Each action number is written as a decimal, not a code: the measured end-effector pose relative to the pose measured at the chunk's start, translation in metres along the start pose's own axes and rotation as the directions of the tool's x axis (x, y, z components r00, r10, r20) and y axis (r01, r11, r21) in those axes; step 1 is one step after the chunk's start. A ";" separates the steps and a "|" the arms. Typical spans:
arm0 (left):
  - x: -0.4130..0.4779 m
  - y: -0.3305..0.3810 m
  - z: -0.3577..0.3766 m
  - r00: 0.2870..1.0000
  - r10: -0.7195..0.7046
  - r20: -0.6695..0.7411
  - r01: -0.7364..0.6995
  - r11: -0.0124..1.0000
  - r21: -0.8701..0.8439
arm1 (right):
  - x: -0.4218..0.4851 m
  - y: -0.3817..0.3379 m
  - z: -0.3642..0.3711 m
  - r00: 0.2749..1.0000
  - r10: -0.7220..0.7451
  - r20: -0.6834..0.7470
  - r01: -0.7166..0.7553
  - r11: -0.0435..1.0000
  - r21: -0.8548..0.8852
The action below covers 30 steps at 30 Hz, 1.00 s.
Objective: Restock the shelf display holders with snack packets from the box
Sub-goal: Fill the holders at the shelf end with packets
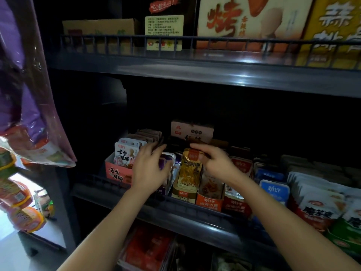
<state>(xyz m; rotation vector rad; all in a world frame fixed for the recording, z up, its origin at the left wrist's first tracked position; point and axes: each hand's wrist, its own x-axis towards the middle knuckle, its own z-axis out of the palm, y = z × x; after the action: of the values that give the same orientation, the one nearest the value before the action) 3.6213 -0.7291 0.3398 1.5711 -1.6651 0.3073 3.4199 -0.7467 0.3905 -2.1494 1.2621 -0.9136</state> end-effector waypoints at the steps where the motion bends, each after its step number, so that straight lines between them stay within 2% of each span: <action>1: -0.004 0.002 -0.005 0.999 0.013 -0.039 -0.013 1.000 -0.004 | -0.010 0.000 -0.004 1.000 -0.013 -0.016 0.013 1.000 -0.017; 3: -0.013 0.004 -0.014 0.996 0.035 -0.088 -0.036 0.999 -0.012 | -0.031 -0.001 -0.012 0.999 -0.009 -0.044 0.008 1.000 -0.022; 7: -0.033 0.019 -0.026 0.995 0.056 -0.081 -0.056 0.998 0.003 | -0.078 0.004 -0.028 0.992 0.110 -0.060 -0.111 0.994 -0.019; 13: -0.074 0.064 -0.025 0.990 0.091 0.105 -0.083 0.993 -0.079 | -0.150 0.019 -0.051 0.980 0.173 -0.102 -0.182 0.980 -0.082; 18: -0.110 0.123 -0.015 0.962 0.142 0.233 -0.085 0.967 -0.238 | -0.222 0.028 -0.080 0.967 0.194 -0.166 -0.212 0.973 -0.096; 22: -0.134 0.174 -0.010 0.938 0.194 0.287 -0.074 0.922 -0.380 | -0.279 0.050 -0.108 0.919 0.301 -0.257 -0.327 0.943 -0.064; 30: -0.180 0.274 -0.012 0.853 0.297 0.430 -0.045 0.861 -0.507 | -0.405 0.095 -0.172 0.813 0.441 -0.381 -0.488 0.873 -0.030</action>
<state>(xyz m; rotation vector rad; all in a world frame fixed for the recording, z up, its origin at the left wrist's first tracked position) 3.3557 -0.5373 0.3186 1.1638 -2.0822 -0.4448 3.0958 -0.4430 0.3164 -1.6636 1.9707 -1.0589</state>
